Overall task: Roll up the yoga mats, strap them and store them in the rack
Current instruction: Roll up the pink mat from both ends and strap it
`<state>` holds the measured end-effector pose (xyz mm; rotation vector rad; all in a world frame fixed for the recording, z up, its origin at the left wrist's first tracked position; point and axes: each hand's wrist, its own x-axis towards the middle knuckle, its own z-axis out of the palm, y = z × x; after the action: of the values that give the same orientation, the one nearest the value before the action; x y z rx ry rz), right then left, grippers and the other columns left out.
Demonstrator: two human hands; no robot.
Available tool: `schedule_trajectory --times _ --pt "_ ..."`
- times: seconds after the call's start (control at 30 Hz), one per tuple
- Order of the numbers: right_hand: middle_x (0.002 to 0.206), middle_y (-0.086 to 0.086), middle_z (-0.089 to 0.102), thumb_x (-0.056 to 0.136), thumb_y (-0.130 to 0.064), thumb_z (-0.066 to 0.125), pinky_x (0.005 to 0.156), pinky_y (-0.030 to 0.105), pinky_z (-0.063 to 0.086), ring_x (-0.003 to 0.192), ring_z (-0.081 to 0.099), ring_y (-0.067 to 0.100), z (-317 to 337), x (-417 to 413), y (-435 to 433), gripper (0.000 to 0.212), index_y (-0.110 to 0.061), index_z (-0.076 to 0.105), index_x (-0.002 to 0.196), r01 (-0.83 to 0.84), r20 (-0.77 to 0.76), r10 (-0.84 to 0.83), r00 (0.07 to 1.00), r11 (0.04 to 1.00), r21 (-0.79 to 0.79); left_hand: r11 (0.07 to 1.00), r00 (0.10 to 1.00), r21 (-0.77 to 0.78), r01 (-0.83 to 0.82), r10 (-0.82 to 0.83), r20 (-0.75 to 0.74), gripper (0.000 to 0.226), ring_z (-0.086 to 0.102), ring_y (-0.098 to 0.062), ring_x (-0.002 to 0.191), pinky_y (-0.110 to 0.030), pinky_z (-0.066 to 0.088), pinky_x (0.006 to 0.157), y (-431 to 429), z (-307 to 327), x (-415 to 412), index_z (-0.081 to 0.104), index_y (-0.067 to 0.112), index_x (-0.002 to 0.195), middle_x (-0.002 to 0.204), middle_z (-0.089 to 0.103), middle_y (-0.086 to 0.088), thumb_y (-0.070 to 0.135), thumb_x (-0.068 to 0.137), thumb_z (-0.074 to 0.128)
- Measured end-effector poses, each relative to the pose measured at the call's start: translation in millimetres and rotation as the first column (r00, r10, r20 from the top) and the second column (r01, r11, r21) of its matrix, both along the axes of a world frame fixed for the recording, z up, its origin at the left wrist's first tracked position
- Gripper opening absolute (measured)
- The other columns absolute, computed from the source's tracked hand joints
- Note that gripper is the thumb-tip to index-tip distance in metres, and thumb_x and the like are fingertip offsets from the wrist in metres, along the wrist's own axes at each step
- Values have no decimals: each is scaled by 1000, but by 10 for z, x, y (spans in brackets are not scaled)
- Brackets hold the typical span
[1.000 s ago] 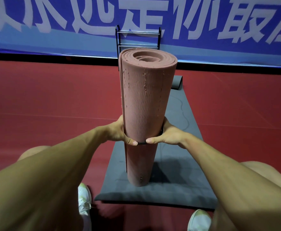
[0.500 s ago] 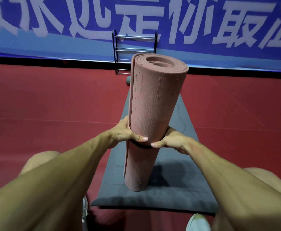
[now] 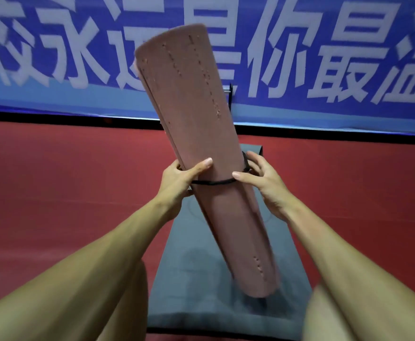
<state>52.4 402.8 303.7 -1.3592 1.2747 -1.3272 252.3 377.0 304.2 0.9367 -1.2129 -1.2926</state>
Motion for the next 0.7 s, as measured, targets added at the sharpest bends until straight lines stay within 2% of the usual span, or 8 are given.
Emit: schedule_trajectory --times 0.1,0.17,0.23,0.33,0.47,0.57,0.63,0.7 --pt "148 -1 42 62 -48 81 95 13 40 120 46 -5 246 -266 167 105 -20 30 149 19 -202 -33 979 997 -69 998 999 52 -20 22 -40 67 70 -18 95 -42 58 72 27 253 -323 67 21 110 101 74 4 57 55 80" --pt "152 -1 34 51 -70 79 110 32 34 134 38 9 329 -496 318 123 -27 21 151 97 -500 -135 855 990 -102 996 998 91 -15 21 -66 60 70 -19 92 -39 57 64 54 337 -637 68 19 109 99 74 1 59 65 77" --pt "157 -3 20 38 -77 74 114 48 27 143 24 19 349 -760 498 142 -31 4 153 172 -705 -185 685 981 -91 989 997 142 33 -24 -69 54 69 -21 89 -37 57 62 107 326 -999 67 19 104 99 73 -2 61 70 72" --pt "156 0 18 34 -72 79 112 47 30 142 25 21 286 -1201 804 149 -32 -2 152 275 -770 -213 601 960 -51 965 990 224 134 -119 -80 63 68 -21 90 -35 56 61 267 200 -1603 64 17 107 101 71 -2 67 68 69" --pt "134 2 46 34 -65 82 97 44 44 123 48 24 48 -1765 1290 127 -28 25 142 483 -775 -312 550 876 -10 888 948 344 304 -319 -14 73 65 -19 92 -36 54 70 547 -51 -2373 59 16 115 108 68 -2 72 68 65" --pt "127 -1 51 33 -64 80 92 43 47 117 52 24 -195 -2114 1719 115 -33 32 133 582 -766 -365 529 813 14 802 820 407 437 -541 186 80 62 -25 99 -39 49 87 761 -214 -2784 54 13 122 115 63 -6 78 76 49" --pt "131 1 49 38 -59 84 93 42 46 120 50 26 -376 -2313 2008 117 -31 30 138 659 -788 -380 484 751 43 745 626 435 505 -663 409 77 62 -29 100 -37 45 86 925 -337 -2966 51 15 123 115 61 -8 78 82 34" --pt "137 3 46 42 -55 85 96 44 44 124 48 28 -567 -2489 2289 120 -29 25 142 724 -816 -371 444 685 82 695 411 451 561 -706 577 68 63 -30 102 -37 43 86 1100 -477 -3126 52 16 121 115 63 -9 72 88 32"
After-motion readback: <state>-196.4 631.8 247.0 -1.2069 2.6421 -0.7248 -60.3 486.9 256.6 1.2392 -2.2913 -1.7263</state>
